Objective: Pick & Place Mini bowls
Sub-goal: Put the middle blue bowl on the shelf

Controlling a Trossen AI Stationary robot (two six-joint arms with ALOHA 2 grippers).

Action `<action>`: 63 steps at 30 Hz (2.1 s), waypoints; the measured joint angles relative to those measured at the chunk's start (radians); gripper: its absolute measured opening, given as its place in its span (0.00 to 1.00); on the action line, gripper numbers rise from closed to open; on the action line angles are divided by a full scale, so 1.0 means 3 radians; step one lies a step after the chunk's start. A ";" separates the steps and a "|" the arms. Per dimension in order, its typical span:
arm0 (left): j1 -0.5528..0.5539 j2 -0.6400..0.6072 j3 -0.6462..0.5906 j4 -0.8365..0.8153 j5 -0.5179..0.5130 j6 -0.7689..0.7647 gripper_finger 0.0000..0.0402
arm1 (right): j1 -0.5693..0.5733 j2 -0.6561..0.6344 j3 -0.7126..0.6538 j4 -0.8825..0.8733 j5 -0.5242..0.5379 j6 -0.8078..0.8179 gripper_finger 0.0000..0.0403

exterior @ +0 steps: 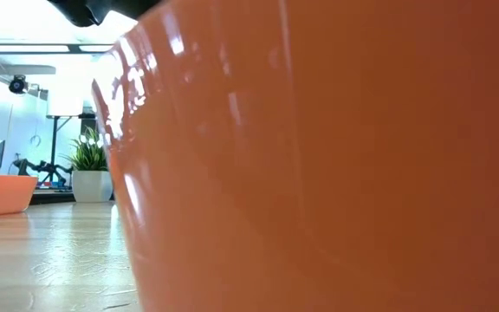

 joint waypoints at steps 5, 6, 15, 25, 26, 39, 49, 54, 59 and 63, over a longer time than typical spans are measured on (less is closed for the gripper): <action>-0.0002 0.0000 0.0000 -0.0042 0.0001 0.0000 0.08 | 0.0001 0.0000 -0.0019 -0.0069 0.0006 0.0000 0.02; -0.0002 0.0000 0.0000 -0.0043 0.0001 0.0000 0.08 | 0.0001 0.0000 -0.0024 -0.0067 0.0006 0.0001 0.02; -0.0002 0.0000 0.0000 -0.0043 0.0001 -0.0001 0.08 | 0.0003 0.0000 -0.0025 -0.0064 0.0006 0.0044 0.02; -0.0002 0.0001 0.0000 -0.0045 0.0001 0.0000 0.08 | 0.0005 0.0000 -0.0037 -0.0067 0.0006 0.0083 0.02; -0.0002 0.0001 0.0000 -0.0045 0.0001 0.0000 0.08 | 0.0005 0.0000 -0.0046 -0.0066 0.0006 0.0082 0.02; -0.0002 0.0001 0.0000 -0.0045 0.0001 -0.0001 0.08 | 0.0004 0.0001 -0.0112 -0.0046 0.0008 0.0058 0.02; -0.0002 0.0001 0.0000 -0.0045 0.0002 0.0000 0.08 | 0.0004 0.0001 -0.0112 -0.0037 0.0008 0.0012 0.02; -0.0002 0.0001 0.0000 -0.0045 0.0001 -0.0001 0.08 | 0.0003 0.0001 -0.0113 -0.0034 0.0011 -0.0005 0.07; -0.0002 0.0001 0.0000 -0.0046 0.0001 0.0000 0.08 | 0.0001 0.0001 -0.0126 -0.0032 0.0017 0.0012 0.14; -0.0002 0.0001 0.0000 -0.0046 0.0001 0.0000 0.08 | 0.0001 0.0003 -0.0126 -0.0027 0.0018 0.0014 0.17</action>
